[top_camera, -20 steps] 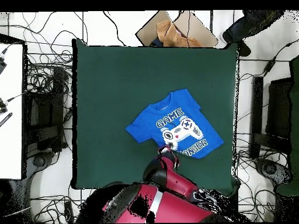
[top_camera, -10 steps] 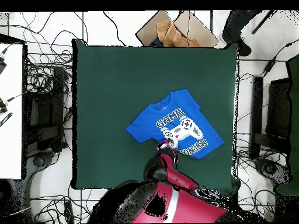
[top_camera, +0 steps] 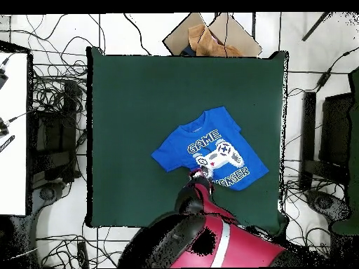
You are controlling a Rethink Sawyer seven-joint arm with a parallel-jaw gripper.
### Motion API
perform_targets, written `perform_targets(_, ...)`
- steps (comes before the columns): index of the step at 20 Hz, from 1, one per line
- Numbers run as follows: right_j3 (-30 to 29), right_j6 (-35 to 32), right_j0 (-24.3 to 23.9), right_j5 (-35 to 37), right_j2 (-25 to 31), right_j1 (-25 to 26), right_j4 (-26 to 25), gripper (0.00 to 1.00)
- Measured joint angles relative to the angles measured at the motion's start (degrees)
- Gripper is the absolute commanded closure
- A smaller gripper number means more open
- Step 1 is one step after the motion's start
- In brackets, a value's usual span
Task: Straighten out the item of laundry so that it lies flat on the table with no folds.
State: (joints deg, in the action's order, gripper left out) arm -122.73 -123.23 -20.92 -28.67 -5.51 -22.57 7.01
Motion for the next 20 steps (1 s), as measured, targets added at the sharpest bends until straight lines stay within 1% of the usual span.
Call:
perform_targets(1,0.2,0.0,0.2,0.6,-0.1,0.0,0.0,0.0)
perform_targets(2,0.9,0.0,1.0,3.2,-0.7,0.0,0.0,1.0)
perform_targets(6,1.4,0.0,1.8,5.8,-1.2,-0.1,0.2,1.0)
perform_targets(7,2.0,0.0,3.1,9.4,-2.0,-0.4,1.1,1.0)
perform_targets(9,2.5,0.0,4.2,12.6,-2.8,-0.9,1.8,1.0)
perform_targets(11,3.8,0.0,6.0,19.2,-4.2,-2.0,2.3,1.0)
perform_targets(12,3.9,0.0,6.2,19.9,-4.3,-2.0,2.3,1.0)
perform_targets(13,4.4,0.0,6.7,22.3,-4.8,-2.4,2.3,1.0)
perform_targets(15,5.7,0.0,8.0,28.4,-5.9,-3.4,2.3,1.0)
perform_targets(16,6.8,0.0,8.6,33.0,-6.5,-4.2,2.3,1.0)
perform_targets(20,9.2,0.0,9.1,42.8,-7.4,-6.0,2.3,1.0)
